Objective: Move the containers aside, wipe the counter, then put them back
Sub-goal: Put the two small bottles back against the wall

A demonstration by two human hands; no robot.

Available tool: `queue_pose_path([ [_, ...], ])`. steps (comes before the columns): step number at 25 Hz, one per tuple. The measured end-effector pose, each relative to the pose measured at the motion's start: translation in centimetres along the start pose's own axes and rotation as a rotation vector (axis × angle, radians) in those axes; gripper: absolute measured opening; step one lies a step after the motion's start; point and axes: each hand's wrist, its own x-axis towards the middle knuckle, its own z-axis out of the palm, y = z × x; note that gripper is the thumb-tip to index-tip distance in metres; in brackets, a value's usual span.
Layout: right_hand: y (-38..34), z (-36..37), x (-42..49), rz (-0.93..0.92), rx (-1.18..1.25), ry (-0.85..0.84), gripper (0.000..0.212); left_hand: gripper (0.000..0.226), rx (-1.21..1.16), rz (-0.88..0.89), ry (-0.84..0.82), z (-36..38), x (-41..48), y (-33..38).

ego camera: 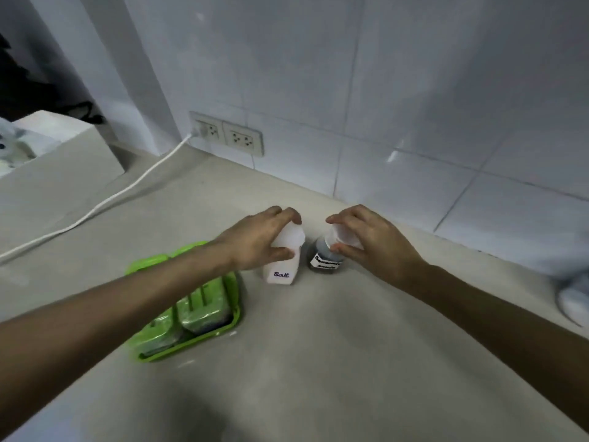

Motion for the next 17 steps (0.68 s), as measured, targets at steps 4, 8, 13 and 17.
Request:
queue_pose_path([
  [4, 7.8, -5.9, -6.8, 0.170, -0.091, -0.018, 0.042, 0.043, -0.283, 0.117, -0.080, 0.1, 4.0, 8.2],
  [8, 15.3, -11.1, -12.7, 0.413, -0.201, 0.025, 0.045, 0.043, -0.351, 0.233, -0.108, 3.0, 9.2, 17.5],
  [13, 20.8, -13.9, -17.1, 0.580, -0.230, 0.061, 0.047, 0.046, -0.350, 0.282, -0.079, 6.5, 15.3, 25.3],
  [17, 22.8, -14.0, -18.8, 0.602, -0.230, 0.073, 0.048, 0.050, -0.320, 0.280, -0.014, 9.6, 19.1, 29.3],
])
